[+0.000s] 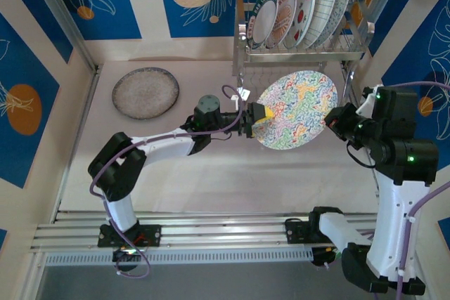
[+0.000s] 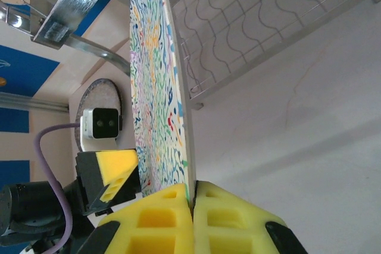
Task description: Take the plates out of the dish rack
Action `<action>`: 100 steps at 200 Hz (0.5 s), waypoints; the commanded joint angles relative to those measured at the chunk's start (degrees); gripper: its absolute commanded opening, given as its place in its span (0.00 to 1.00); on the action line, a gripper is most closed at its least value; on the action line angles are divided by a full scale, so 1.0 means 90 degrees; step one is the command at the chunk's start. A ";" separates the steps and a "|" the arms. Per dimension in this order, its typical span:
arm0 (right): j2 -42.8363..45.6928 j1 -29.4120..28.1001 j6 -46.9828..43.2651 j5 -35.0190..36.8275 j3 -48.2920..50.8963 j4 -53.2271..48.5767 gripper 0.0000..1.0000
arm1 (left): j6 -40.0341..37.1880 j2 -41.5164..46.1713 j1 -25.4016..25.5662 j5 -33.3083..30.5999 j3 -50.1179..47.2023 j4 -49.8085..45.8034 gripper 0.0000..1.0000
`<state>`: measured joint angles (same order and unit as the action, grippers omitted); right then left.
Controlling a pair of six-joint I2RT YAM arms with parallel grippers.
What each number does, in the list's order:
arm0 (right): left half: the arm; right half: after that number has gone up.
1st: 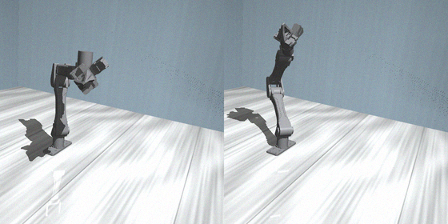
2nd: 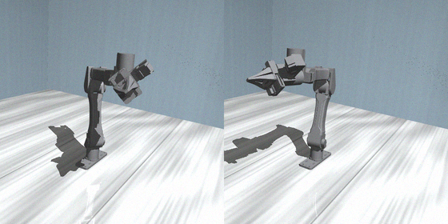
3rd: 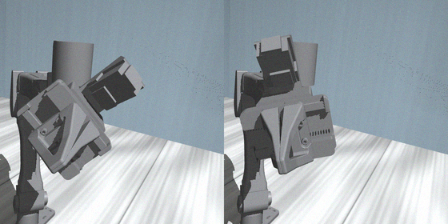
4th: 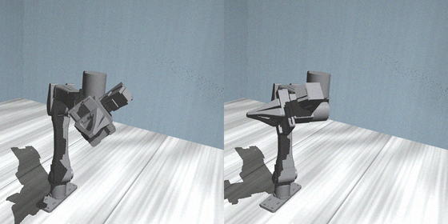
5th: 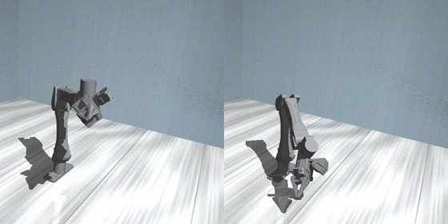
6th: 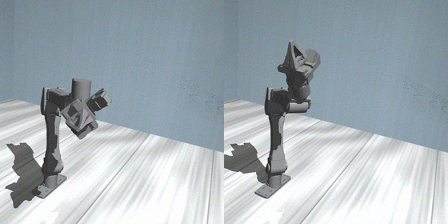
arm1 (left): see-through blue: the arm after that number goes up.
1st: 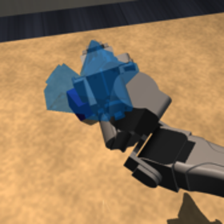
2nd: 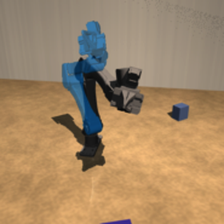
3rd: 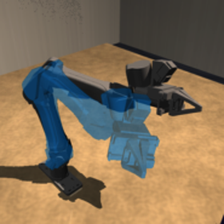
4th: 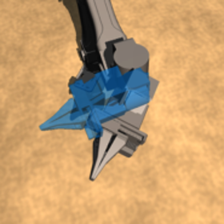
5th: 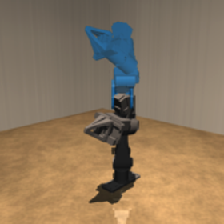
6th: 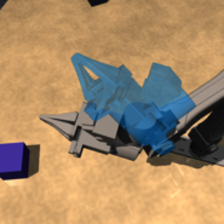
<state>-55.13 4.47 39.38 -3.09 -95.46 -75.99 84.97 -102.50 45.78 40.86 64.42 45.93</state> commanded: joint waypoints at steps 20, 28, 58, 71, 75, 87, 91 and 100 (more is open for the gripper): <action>0.0179 0.0192 0.0122 -0.0967 0.0244 0.0689 0.00 | 0.0144 -0.0008 -0.0074 -0.0031 0.0059 0.0455 0.66; 0.0192 0.0234 0.0117 -0.1024 0.0296 0.0705 0.00 | 0.0170 0.0018 -0.0114 -0.0010 0.0032 0.0479 0.64; 0.0256 0.0380 0.0137 -0.1340 0.0565 0.0843 0.00 | 0.0290 0.0106 -0.0221 0.0069 -0.0039 0.0555 0.50; 0.0278 0.0433 0.0158 -0.1497 0.0708 0.0902 0.00 | 0.0350 0.0129 -0.0250 0.0081 -0.0069 0.0608 0.44; 0.0278 0.0439 0.0163 -0.1543 0.0766 0.0917 0.00 | 0.0363 0.0146 -0.0252 0.0088 -0.0082 0.0624 0.42; 0.0300 0.0491 0.0173 -0.1626 0.0868 0.0914 0.00 | 0.0414 0.0179 -0.0279 0.0089 -0.0109 0.0671 0.37; 0.0303 0.0512 0.0184 -0.1643 0.0900 0.0914 0.00 | 0.0434 0.0194 -0.0282 0.0080 -0.0124 0.0685 0.36; 0.0331 0.0549 0.0188 -0.1672 0.0976 0.0914 0.00 | 0.0466 0.0225 -0.0292 0.0070 -0.0164 0.0708 0.35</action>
<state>-53.17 8.75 39.64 -12.32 -87.81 -71.02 88.40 -102.50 43.68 40.88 64.05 48.80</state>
